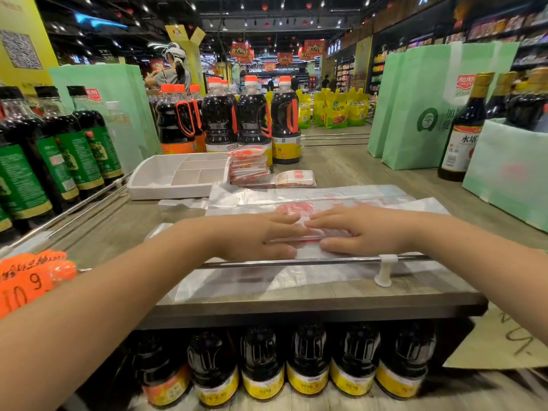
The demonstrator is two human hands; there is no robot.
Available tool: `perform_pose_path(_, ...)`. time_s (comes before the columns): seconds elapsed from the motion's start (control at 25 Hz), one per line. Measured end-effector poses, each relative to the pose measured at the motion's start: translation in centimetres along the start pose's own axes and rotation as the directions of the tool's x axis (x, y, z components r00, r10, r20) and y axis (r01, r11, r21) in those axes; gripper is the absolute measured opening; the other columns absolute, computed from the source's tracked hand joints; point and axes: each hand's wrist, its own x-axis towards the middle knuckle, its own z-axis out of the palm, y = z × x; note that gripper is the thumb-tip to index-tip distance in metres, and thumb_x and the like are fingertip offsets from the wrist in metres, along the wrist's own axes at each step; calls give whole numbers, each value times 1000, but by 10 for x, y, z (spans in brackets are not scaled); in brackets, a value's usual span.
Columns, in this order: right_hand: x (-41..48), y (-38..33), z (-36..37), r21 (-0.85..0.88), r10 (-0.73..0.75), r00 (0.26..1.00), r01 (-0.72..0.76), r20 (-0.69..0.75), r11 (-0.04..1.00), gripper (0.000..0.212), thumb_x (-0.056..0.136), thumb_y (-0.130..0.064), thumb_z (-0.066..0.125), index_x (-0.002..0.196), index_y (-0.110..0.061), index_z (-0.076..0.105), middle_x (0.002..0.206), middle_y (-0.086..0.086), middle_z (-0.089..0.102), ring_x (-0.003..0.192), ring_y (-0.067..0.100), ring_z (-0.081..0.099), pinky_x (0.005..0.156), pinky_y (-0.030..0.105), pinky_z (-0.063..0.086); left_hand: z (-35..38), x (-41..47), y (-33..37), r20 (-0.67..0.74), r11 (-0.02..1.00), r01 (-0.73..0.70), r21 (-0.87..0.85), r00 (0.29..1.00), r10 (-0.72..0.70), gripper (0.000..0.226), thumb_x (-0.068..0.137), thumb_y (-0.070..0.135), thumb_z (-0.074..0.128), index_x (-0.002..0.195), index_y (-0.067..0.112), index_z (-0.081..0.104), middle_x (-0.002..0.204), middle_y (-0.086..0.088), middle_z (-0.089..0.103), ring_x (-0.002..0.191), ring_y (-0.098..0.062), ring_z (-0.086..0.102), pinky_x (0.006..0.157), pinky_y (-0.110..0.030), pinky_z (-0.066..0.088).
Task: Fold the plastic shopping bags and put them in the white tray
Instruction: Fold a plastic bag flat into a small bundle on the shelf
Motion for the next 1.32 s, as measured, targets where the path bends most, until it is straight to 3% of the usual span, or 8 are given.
perform_pose_path(0.16, -10, 13, 1, 59, 74, 990, -82, 123, 995, 59, 97, -65, 35, 152, -52, 21, 163, -23, 8, 150, 3, 13, 123, 29, 9, 5, -5, -13, 108, 999, 34, -27, 994, -31, 62, 102, 58, 26, 157, 42, 2, 164, 18, -10, 151, -2, -9, 117, -24, -6)
perform_pose_path(0.32, -39, 37, -5, 55, 188, 964, -202, 190, 978, 57, 97, -65, 33, 151, -57, 15, 163, -23, 3, 151, 4, 8, 123, 29, 5, -1, -31, -28, 175, 995, 67, -72, 983, -54, 55, 100, 62, 25, 151, 57, 5, 162, 26, -9, 148, 4, -8, 121, -30, -3)
perform_pose_path(0.44, -48, 39, -8, 44, 246, 958, -255, 146, 966, 59, 95, -65, 39, 151, -52, 26, 163, -19, 18, 149, 6, 20, 122, 31, 15, -3, -37, -31, 72, 993, 81, -88, 995, -75, 45, 100, 60, 32, 145, 62, 28, 161, 28, 16, 146, 1, 21, 122, -34, 19)
perform_pose_path(0.56, -41, 24, -9, -13, 231, 973, -231, 20, 973, 59, 93, -66, 46, 147, -42, 40, 155, -15, 36, 142, 9, 35, 116, 31, 27, -6, -24, -21, -110, 999, 40, 10, 993, -38, 45, 101, 50, 44, 146, 45, 42, 152, 18, 40, 137, -7, 41, 114, -28, 32)
perform_pose_path(0.76, -18, 7, -6, -28, 135, 991, -135, -2, 991, 75, 89, -73, 43, 154, -41, 27, 161, -13, 25, 148, 11, 25, 120, 35, 22, -7, -5, -12, -67, 997, 57, 53, 996, -53, 54, 100, 34, 41, 152, 43, 31, 160, 14, 30, 143, -13, 36, 116, -33, 28)
perform_pose_path(0.96, -26, 25, 0, -3, 268, 961, -268, 65, 963, 85, 83, -84, 33, 155, -40, 24, 166, -12, 12, 153, 13, 12, 124, 40, 13, -1, -8, -24, -41, 984, 73, 163, 997, -67, 52, 104, 35, 33, 154, 45, 24, 162, 14, 26, 143, -14, 36, 117, -34, 31)
perform_pose_path(1.12, -19, 18, -4, -73, 205, 979, -206, -17, 976, 76, 87, -78, 36, 152, -39, 33, 161, -13, 27, 145, 13, 30, 119, 37, 26, 0, -2, -25, -180, 982, 32, 189, 984, 2, 44, 103, 50, 35, 145, 38, 46, 141, 10, 57, 123, -16, 57, 103, -36, 46)
perform_pose_path(1.32, -14, 15, 0, -95, 107, 982, -123, -158, 988, 57, 93, -66, 42, 144, -40, 45, 142, -19, 50, 128, 7, 48, 108, 32, 40, 2, -6, -29, -236, 979, 30, 203, 971, 19, 33, 102, 33, 41, 129, 34, 59, 111, 8, 70, 93, -14, 63, 83, -34, 51)
